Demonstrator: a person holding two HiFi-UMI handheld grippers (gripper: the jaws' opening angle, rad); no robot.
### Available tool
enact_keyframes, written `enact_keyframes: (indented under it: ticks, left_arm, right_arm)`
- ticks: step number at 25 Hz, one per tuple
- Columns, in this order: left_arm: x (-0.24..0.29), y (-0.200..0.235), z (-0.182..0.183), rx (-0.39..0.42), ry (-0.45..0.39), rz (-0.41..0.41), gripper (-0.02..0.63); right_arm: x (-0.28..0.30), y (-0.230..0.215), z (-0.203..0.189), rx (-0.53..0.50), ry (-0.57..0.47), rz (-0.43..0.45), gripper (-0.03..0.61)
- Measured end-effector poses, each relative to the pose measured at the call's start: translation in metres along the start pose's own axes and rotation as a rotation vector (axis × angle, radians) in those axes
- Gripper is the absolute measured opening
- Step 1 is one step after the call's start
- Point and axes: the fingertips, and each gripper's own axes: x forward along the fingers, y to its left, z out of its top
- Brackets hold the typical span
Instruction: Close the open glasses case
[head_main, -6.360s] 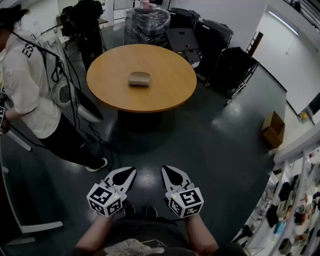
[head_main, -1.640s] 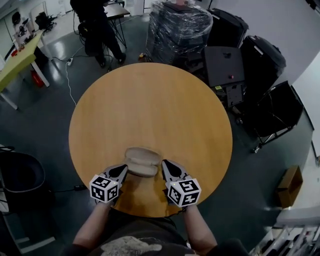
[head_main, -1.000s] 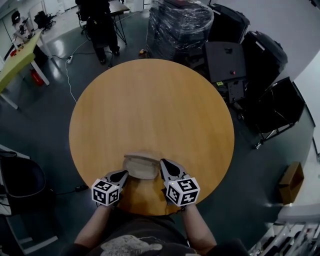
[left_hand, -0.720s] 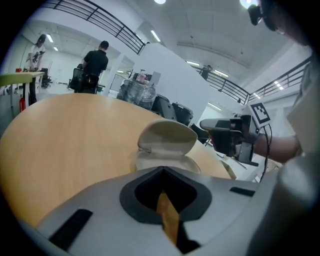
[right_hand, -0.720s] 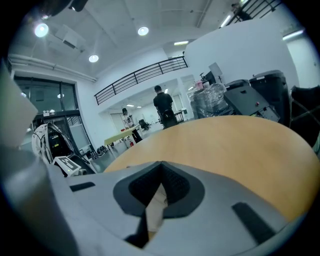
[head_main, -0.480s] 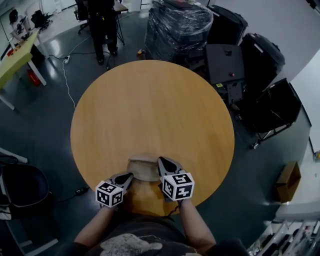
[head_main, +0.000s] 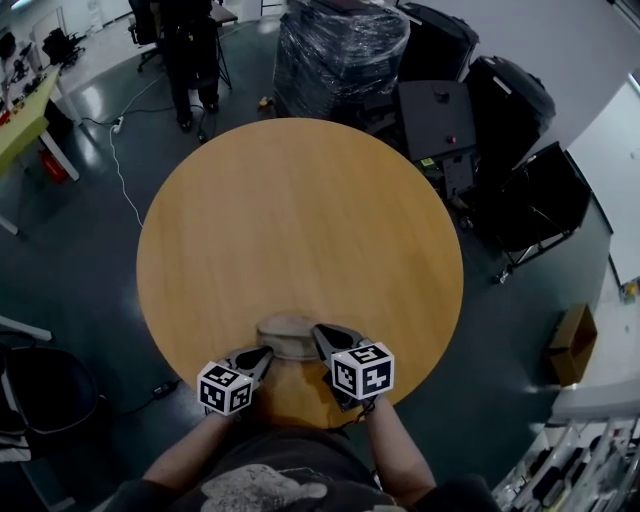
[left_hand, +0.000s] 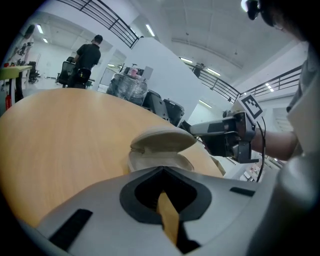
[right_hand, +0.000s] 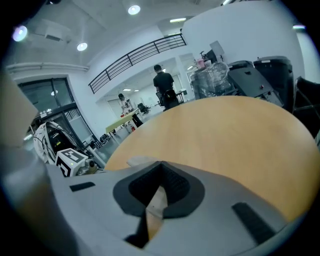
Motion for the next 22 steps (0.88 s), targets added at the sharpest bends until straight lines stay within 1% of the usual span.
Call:
enact_keyframes:
  ticks: [3, 6, 7, 10, 12, 14, 17, 19, 22]
  left_arm:
    - [-0.003, -0.006, -0.004, 0.027, 0.028, -0.022, 0.008]
    - [-0.009, -0.01, -0.009, 0.088, 0.076, -0.024, 0.008]
    - [-0.012, -0.011, -0.008, 0.108, 0.077, -0.026, 0.008]
    - [-0.026, -0.017, 0.005, 0.164, 0.018, -0.043, 0.008]
    - [-0.031, -0.02, 0.016, 0.222, -0.021, -0.046, 0.008]
    - [-0.03, -0.02, 0.025, 0.287, -0.037, -0.039, 0.008]
    - [-0.021, -0.021, 0.032, 0.361, -0.03, -0.044, 0.008]
    - [-0.014, -0.022, 0.034, 0.379, -0.023, -0.057, 0.008]
    - [-0.008, -0.027, 0.038, 0.357, -0.041, -0.102, 0.008]
  right_arm:
    - [-0.004, 0.005, -0.01, 0.004, 0.003, 0.0, -0.011]
    - [-0.006, 0.007, -0.021, 0.005, 0.025, -0.007, -0.011]
    - [-0.006, 0.008, -0.025, 0.004, 0.032, -0.008, -0.011]
    - [-0.006, 0.011, -0.033, 0.008, 0.041, -0.008, -0.011]
    - [-0.005, 0.011, -0.038, 0.01, 0.05, -0.008, -0.011]
    - [-0.003, 0.011, -0.044, 0.004, 0.071, -0.015, -0.011]
    - [0.0, 0.01, -0.053, 0.003, 0.091, -0.024, -0.011]
    - [0.001, 0.009, -0.056, 0.016, 0.092, -0.028, -0.011]
    - [0.002, 0.009, -0.059, 0.021, 0.098, -0.035, -0.011]
